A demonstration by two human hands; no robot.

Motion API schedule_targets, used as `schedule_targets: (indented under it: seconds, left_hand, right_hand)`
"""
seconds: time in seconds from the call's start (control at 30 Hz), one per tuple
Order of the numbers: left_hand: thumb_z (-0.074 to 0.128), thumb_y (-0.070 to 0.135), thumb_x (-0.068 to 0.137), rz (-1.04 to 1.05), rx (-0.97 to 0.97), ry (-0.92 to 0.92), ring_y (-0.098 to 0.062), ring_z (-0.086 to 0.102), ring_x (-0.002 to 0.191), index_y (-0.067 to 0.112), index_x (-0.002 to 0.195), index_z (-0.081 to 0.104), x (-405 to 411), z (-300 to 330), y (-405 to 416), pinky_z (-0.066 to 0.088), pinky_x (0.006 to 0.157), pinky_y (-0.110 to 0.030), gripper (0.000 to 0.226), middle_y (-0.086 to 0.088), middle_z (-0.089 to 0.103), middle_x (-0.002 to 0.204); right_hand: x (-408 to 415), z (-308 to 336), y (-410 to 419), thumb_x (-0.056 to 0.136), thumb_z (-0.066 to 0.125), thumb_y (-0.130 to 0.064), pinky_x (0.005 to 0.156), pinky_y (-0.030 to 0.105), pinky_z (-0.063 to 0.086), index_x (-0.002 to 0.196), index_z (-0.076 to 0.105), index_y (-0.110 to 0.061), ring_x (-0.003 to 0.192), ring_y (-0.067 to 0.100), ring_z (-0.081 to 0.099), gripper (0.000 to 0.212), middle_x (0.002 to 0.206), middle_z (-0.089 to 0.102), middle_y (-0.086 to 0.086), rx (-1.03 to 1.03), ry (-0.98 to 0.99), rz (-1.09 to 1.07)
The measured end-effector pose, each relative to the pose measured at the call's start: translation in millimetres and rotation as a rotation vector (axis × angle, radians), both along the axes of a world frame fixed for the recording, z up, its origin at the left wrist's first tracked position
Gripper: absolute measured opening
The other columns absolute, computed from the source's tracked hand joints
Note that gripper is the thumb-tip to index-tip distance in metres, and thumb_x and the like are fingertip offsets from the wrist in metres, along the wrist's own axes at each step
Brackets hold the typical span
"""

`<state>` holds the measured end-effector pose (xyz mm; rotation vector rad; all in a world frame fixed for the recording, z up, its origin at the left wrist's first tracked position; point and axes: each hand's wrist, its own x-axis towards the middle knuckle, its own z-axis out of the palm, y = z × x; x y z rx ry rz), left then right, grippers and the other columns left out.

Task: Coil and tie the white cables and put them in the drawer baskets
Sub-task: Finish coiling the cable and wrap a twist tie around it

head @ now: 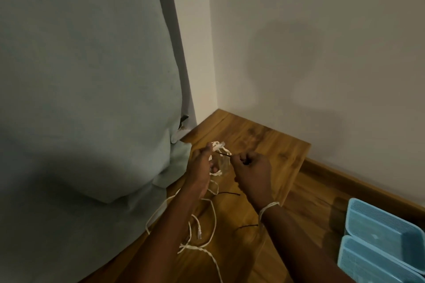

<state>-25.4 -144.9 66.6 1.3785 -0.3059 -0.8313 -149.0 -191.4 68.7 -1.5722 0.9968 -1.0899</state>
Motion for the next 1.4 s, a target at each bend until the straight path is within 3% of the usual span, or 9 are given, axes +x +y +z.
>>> schedule_targets:
  seconds: [0.1,0.37,0.6,0.77,0.97,1.1,1.17,1.3,1.4]
  left_hand:
    - [0.052,0.038,0.098,-0.045,-0.011,-0.097,-0.014,0.052,0.056,0.013,0.115,0.053,-12.3,10.5,-5.0,0.041,0.052,-0.03,0.03,-0.005,0.061,0.075]
    - [0.052,0.037,0.098,-0.072,-0.074,-0.25,-0.009,0.062,0.062,0.011,0.118,0.056,-18.9,14.9,-0.8,0.046,0.047,-0.021,0.034,-0.004,0.065,0.09]
    - [0.053,0.049,0.088,-0.068,-0.257,-0.773,-0.009,0.065,0.069,0.018,0.094,0.055,-36.3,16.5,12.3,0.052,0.057,-0.024,0.031,0.007,0.067,0.08]
    - [0.047,0.04,0.092,-0.043,-0.373,-0.928,-0.004,0.052,0.057,0.02,0.088,0.05,-34.3,17.8,13.7,0.04,0.051,-0.014,0.02,0.011,0.056,0.069]
    - [0.043,0.049,0.094,-0.108,-0.233,-1.171,-0.02,0.051,0.082,0.025,0.1,0.049,-28.8,-3.7,19.3,0.041,0.068,-0.013,0.025,0.002,0.056,0.089]
    - [0.032,0.06,0.096,-0.221,-0.127,-1.189,-0.014,0.051,0.084,0.031,0.105,0.043,-32.5,-5.1,22.2,0.039,0.068,-0.011,0.032,0.016,0.051,0.088]
    - [0.036,0.057,0.098,-0.283,-0.123,-1.076,-0.018,0.058,0.086,0.029,0.111,0.043,-35.8,-2.2,20.9,0.046,0.066,-0.016,0.032,0.01,0.057,0.094]
    - [0.053,0.018,0.098,-0.393,-0.325,-0.64,-0.017,0.064,0.11,0.007,0.124,0.039,-50.2,14.7,26.0,0.055,0.084,-0.028,0.031,-0.006,0.063,0.119]
    - [0.051,0.02,0.097,-0.221,-0.388,-0.47,-0.019,0.066,0.108,0.01,0.123,0.05,-56.8,19.9,27.1,0.055,0.083,-0.027,0.028,-0.006,0.067,0.117]
  right_hand:
    - [8.0,8.6,4.7,0.093,0.067,-0.017,0.044,0.035,0.055,0.064,0.064,0.004,0.045,0.022,0.062,0.036,0.055,0.063,0.016,0.086,-0.095,0.06]
    - [6.5,25.1,4.1,0.092,0.069,-0.017,0.04,0.022,0.031,0.07,0.069,-0.002,0.039,0.013,0.042,0.026,0.058,0.056,0.009,0.534,-0.292,0.123]
    - [3.1,28.0,-3.9,0.089,0.044,-0.001,0.033,0.014,0.029,0.084,0.057,-0.011,0.037,0.002,0.035,0.017,0.075,0.043,0.004,1.066,-0.659,0.44]
    - [-12.4,33.3,0.6,0.084,0.042,-0.031,0.044,0.022,0.026,0.086,0.057,-0.008,0.046,0.01,0.035,0.027,0.074,0.042,0.004,1.071,-0.885,0.665]
    - [-13.8,40.1,6.4,0.095,0.063,-0.037,0.04,0.018,0.038,0.103,0.064,-0.008,0.056,0.012,0.055,0.031,0.078,0.062,0.006,0.849,-0.608,0.647]
    - [-11.3,31.9,6.7,0.093,0.067,-0.034,0.074,0.039,0.061,0.108,0.072,-0.003,0.086,0.029,0.07,0.035,0.096,0.072,0.018,0.713,-0.436,0.438]
    - [-11.5,31.6,6.7,0.092,0.068,-0.035,0.088,0.05,0.055,0.103,0.073,-0.002,0.092,0.036,0.068,0.035,0.105,0.07,0.028,0.628,-0.39,0.366]
    - [-12.4,34.1,6.9,0.093,0.068,-0.032,0.062,0.039,0.046,0.094,0.068,0.008,0.063,0.031,0.053,0.041,0.081,0.058,0.04,0.454,-0.37,0.277]
    - [-14.7,33.7,5.7,0.096,0.065,-0.025,0.043,0.025,0.033,0.093,0.063,0.014,0.044,0.012,0.039,0.04,0.061,0.052,0.015,0.395,-0.355,0.28]
